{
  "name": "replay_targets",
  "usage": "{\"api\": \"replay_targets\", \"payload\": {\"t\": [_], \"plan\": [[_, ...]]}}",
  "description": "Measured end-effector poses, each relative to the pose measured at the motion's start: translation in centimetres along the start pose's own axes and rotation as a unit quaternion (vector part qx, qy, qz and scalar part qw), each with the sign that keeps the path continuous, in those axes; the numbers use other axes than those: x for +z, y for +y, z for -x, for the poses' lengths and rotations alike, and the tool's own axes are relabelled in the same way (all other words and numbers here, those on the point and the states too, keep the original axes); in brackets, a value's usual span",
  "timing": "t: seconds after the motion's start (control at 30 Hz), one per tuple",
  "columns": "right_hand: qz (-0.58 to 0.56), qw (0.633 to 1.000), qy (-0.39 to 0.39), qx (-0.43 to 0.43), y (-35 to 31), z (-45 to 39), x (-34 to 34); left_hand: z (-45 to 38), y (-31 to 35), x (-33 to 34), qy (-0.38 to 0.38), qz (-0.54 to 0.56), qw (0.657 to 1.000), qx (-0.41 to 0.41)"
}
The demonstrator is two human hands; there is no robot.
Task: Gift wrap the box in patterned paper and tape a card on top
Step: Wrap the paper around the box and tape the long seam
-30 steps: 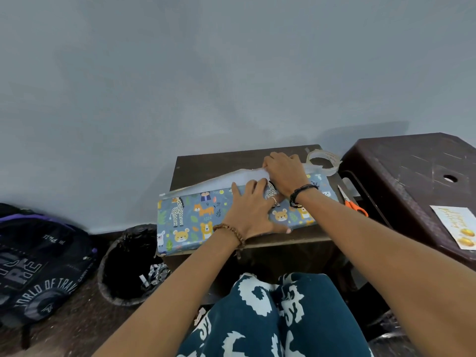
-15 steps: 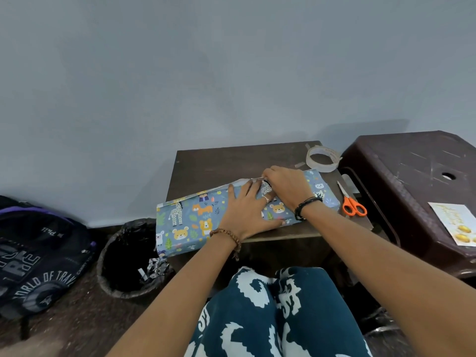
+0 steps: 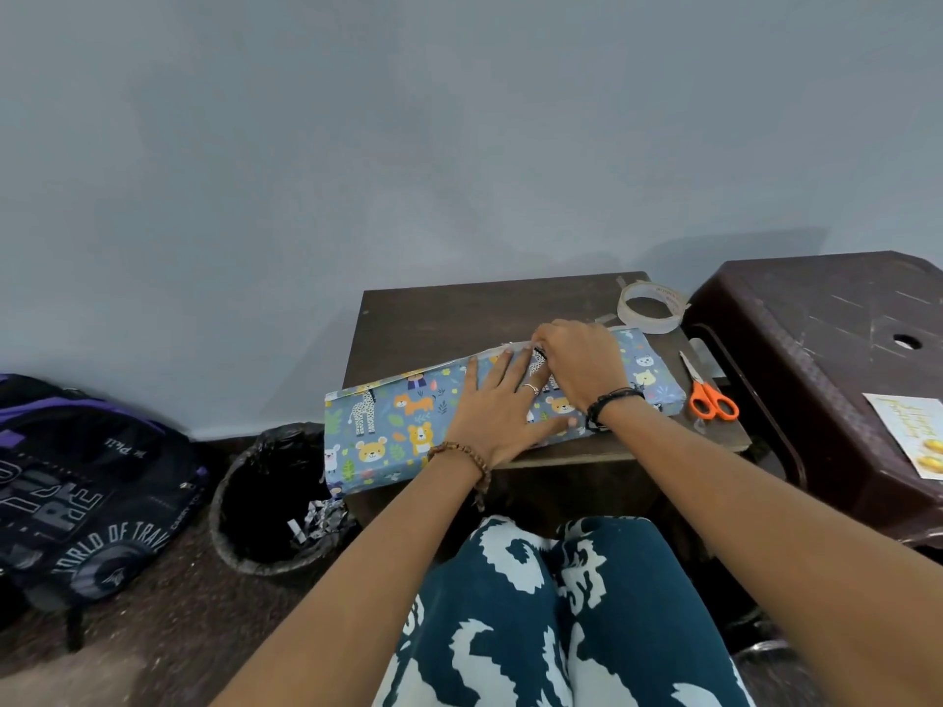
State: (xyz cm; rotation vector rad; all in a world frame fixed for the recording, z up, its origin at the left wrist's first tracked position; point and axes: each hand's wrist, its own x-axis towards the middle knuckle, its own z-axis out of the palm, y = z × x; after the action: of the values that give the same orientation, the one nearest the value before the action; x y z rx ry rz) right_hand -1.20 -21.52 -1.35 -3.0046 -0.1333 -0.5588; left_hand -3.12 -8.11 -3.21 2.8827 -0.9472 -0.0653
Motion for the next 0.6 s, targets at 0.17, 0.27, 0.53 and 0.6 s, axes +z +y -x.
{"api": "replay_targets", "payload": {"t": [0.17, 0.27, 0.53, 0.6], "plan": [[-0.031, 0.998, 0.005, 0.062, -0.1, -0.1, -0.4, 0.7, 0.5, -0.5, -0.022, -0.008, 0.999, 0.039], [-0.044, 0.997, 0.008, 0.066, -0.2, 1.0, -0.3, 1.3, 0.9, -0.2, 0.003, 0.004, 0.999, 0.040], [-0.180, 0.977, 0.035, 0.106, -0.2, 3.1, 0.4, 2.4, 1.9, 0.5, 0.085, 0.092, 0.991, 0.035], [-0.178, 0.977, 0.052, 0.103, -0.1, 3.6, 0.9, 2.3, 1.5, 0.2, 0.120, 0.120, 0.985, 0.039]]}}
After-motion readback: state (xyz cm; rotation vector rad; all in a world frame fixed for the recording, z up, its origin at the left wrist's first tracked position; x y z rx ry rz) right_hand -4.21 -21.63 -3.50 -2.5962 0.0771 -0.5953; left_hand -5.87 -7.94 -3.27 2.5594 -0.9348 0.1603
